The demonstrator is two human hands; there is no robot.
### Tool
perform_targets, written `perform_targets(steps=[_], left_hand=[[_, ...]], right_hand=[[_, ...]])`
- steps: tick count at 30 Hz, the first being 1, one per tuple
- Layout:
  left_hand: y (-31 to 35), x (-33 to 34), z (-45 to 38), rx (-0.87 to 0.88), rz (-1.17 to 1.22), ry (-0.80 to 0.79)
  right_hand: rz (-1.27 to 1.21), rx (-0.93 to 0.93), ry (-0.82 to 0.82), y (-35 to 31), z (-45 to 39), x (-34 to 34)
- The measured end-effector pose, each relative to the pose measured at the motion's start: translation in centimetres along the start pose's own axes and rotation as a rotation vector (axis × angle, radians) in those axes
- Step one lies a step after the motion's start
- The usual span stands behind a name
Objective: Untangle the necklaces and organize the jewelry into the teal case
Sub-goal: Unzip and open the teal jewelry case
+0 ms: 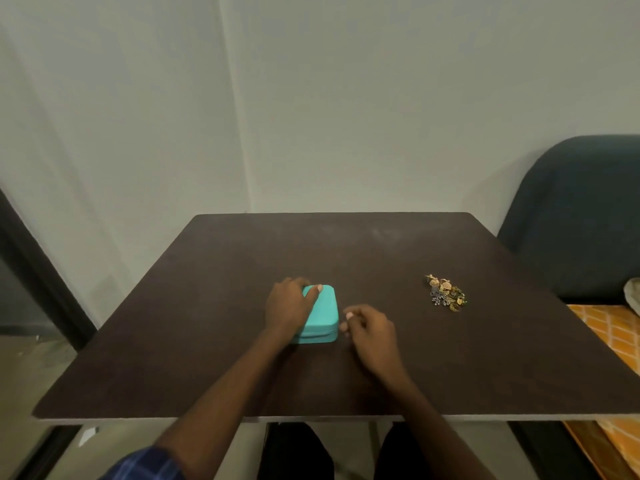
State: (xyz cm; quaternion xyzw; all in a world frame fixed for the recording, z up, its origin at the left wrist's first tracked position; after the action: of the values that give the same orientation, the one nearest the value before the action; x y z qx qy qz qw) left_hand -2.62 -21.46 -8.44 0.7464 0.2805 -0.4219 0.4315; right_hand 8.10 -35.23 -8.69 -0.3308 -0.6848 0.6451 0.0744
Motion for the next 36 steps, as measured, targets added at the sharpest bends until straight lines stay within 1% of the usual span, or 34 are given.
perform_targets(steps=[2, 3, 6, 9, 13, 15, 21, 26, 29, 33, 36], left_hand=[[-0.1, 0.2, 0.0, 0.003, 0.022, 0.001], [-0.2, 0.2, -0.1, 0.007, 0.032, 0.005], [-0.5, 0.4, -0.2, 0.013, 0.053, 0.014], [-0.7, 0.7, -0.3, 0.015, 0.061, 0.021], [-1.1, 1.1, -0.4, 0.011, 0.068, 0.031], [-1.2, 1.3, -0.4, 0.010, 0.060, 0.045], [-1.3, 1.4, -0.2, -0.002, 0.062, 0.067], [-1.3, 1.5, -0.4, 0.003, 0.080, 0.057], [-1.6, 1.8, -0.5, -0.008, 0.089, 0.049], [-1.5, 2.0, -0.6, -0.014, 0.106, 0.053], [-1.4, 1.9, -0.5, -0.020, 0.117, 0.047]], right_hand=[[0.049, -0.019, 0.004, 0.6, -2.5, -0.3], [0.087, -0.050, -0.030, 0.8, -3.7, -0.3], [0.212, -0.160, -0.240, 1.2, -6.8, 0.2], [0.209, -0.146, -0.480, 0.6, -8.8, 0.6], [0.204, -0.128, -0.656, -0.1, -10.8, 0.3], [0.240, -0.117, -0.707, -0.5, -11.1, 0.1], [0.295, -0.160, -0.680, -0.1, -11.5, 0.7], [0.433, -0.223, -0.753, -0.5, -11.8, 0.6], [0.464, -0.235, -0.749, -0.2, -12.2, 0.7], [0.430, -0.277, -0.717, -0.3, -12.1, 0.8], [0.482, -0.294, -0.647, 0.3, -12.0, 1.0]])
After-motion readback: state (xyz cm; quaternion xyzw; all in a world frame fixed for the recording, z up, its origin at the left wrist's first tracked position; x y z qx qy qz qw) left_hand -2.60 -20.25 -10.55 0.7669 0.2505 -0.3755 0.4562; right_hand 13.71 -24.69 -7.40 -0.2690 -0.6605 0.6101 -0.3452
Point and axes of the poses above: each hand's wrist, its own z-axis away from the middle knuckle, its own x-axis out of the palm, y = z × x, the point moved 1 cm from there along -z, towards the middle knuckle, and after that the axes turned 7 degrees about -z, right-handed, at the moved point
